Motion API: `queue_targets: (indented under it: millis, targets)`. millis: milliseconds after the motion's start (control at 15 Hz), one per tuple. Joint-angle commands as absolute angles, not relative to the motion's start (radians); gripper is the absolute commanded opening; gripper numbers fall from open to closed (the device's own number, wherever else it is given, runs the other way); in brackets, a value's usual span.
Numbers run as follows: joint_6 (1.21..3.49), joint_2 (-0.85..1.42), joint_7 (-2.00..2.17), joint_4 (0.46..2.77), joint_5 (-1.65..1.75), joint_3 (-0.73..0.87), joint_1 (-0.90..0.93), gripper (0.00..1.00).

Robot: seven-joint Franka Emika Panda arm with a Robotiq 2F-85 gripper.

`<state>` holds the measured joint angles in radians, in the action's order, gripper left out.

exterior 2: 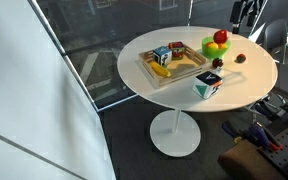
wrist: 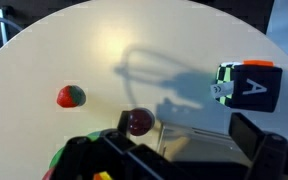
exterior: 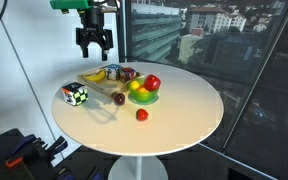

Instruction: Put the banana on the tray, remove the black and white dice from the tray, put it on the table and then put the plum plush toy on the table

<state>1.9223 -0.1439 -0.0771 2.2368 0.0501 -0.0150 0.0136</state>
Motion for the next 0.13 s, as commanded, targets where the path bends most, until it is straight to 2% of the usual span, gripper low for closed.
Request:
queue_targets:
  millis: [0,67]
  targets:
    - [1.92,-0.144,-0.077,2.235,0.05,-0.014,0.015,1.0]
    - [1.92,-0.144,-0.077,2.236,0.05,-0.014,0.015,1.0]
